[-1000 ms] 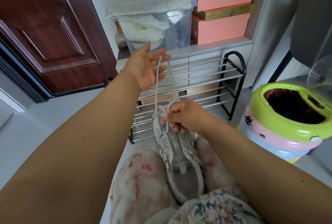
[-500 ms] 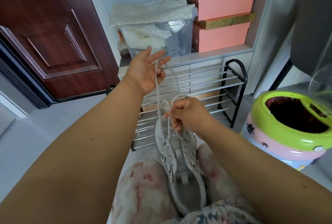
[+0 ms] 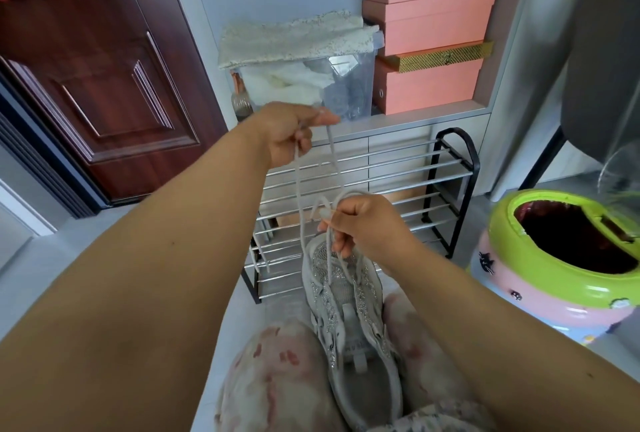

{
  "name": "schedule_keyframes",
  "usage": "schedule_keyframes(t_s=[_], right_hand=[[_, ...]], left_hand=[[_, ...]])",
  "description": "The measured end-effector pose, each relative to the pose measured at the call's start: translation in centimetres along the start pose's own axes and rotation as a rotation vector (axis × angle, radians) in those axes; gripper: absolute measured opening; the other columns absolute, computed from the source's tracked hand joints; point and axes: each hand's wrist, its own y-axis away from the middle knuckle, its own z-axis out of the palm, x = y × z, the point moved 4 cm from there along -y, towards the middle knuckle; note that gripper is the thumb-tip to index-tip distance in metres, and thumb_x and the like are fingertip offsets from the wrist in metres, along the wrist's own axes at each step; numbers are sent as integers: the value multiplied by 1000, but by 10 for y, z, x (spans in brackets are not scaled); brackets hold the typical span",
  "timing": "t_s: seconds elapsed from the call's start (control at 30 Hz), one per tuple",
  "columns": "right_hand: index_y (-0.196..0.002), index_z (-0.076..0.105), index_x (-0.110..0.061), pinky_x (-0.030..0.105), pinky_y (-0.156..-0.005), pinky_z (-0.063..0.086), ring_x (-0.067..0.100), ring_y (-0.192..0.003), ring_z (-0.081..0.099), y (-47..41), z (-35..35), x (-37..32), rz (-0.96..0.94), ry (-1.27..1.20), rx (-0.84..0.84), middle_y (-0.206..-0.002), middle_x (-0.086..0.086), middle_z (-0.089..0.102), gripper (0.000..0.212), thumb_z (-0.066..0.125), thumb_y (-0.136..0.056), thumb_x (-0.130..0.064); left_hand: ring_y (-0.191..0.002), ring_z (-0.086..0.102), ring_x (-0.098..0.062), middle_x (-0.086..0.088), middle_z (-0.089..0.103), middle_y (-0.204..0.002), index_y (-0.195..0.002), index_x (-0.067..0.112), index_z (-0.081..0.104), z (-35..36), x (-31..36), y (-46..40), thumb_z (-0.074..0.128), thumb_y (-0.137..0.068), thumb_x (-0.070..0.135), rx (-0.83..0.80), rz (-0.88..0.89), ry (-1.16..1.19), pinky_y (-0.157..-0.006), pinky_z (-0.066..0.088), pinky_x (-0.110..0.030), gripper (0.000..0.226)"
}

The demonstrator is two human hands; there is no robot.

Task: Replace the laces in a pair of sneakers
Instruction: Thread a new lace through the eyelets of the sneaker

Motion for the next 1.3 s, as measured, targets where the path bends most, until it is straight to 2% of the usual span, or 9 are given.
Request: schedule_keyframes(t_s=[0.13,0.2,0.27,0.43,0.6,0.83,0.93,1.07,1.3], right_hand=[[-60,64,-1,25,-45,46,24,-46,56,-5,-2,-16,-63,-7,33,-55,12,62,32,63,-89,-13],[-67,65,5,24,-43,47,20,-42,55,-10,-6,-29,-87,-42,60,-50,9,60,27,61,-89,-10],[-76,63,13,22,-41,47,16,-40,54,-17,-13,-43,-113,-75,91,-42,-1,55,25,58,-91,-7],[-69,63,2,20,-42,48,13,-41,56,-23,-14,-62,-150,-77,58,-42,-2,54,25,57,-91,-7],[-55,60,-9,23,-43,49,17,-45,57,-24,-13,-58,-136,-91,72,-72,24,60,37,56,-91,-4],[-78,63,13,19,-41,47,10,-41,55,-23,-13,-58,-126,-66,47,-45,-6,58,23,55,-93,-3],[-67,62,5,20,-41,48,12,-40,55,-24,-12,-61,-129,-86,54,-48,1,57,27,54,-92,-1],[-82,60,19,21,-41,49,12,-38,55,-34,-14,-75,-157,-119,84,-44,-5,58,19,50,-91,5],[-60,58,-1,22,-40,47,15,-37,52,-65,-18,-121,-227,-173,180,-40,-2,55,31,51,-90,3]], left_hand=[[-36,34,-2,-3,72,-87,-97,10,58,-4,-31,4,42,-99,8,-4,-63,85,-42,39,-13,17],[-32,29,-3,-5,69,-100,-99,10,58,-10,-33,4,40,-98,2,-4,-46,129,-40,38,-12,19],[-30,27,-3,-4,65,-111,-107,9,58,-16,-25,3,34,-96,-5,-12,9,187,-38,36,-10,30],[-36,36,-1,0,57,-130,-130,15,52,-22,17,5,27,-89,-9,-6,170,207,-41,38,-15,53],[-68,59,-7,1,67,-107,-125,14,54,-20,57,6,44,-97,10,32,268,288,-52,46,-19,31],[-41,31,-3,2,68,-111,-126,14,55,-20,56,0,46,-96,0,139,269,-18,-36,23,-15,34],[-46,39,-3,4,69,-112,-120,18,58,-17,52,1,39,-98,-2,120,264,-9,-43,33,-15,35],[-72,64,-6,2,71,-100,-109,20,63,-11,44,3,37,-99,-1,64,220,104,-63,51,-21,35],[-62,56,-11,-1,63,-68,-91,15,65,-13,3,5,43,-98,14,4,84,220,-62,48,-24,23]])
